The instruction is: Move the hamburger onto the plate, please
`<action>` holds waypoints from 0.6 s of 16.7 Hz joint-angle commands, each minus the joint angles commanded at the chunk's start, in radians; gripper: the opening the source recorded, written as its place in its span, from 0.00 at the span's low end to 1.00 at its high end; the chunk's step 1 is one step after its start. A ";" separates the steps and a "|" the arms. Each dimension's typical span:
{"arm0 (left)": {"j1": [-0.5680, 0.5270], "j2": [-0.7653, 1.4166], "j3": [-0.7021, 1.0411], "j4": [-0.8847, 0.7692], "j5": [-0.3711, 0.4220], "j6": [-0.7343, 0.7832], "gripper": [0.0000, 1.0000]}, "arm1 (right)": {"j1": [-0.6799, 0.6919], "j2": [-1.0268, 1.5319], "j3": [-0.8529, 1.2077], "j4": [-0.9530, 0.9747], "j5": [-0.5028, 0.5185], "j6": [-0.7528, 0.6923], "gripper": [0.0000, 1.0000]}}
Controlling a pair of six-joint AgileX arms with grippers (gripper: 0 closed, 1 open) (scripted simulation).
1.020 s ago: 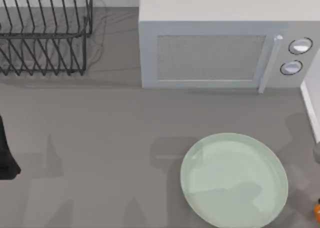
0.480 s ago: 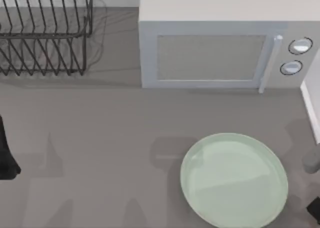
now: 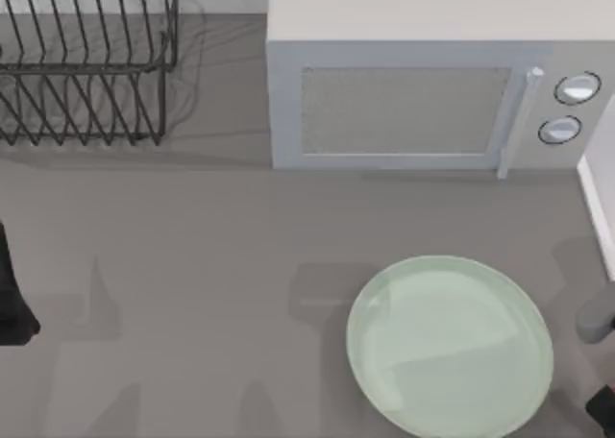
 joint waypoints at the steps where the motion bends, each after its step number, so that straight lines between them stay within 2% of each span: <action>1: 0.000 0.000 0.000 0.000 0.000 0.000 1.00 | 0.000 0.000 0.000 0.000 0.000 0.000 1.00; 10: 0.000 0.000 0.000 0.000 0.000 0.000 1.00 | 0.000 0.000 0.000 0.000 0.000 0.000 0.32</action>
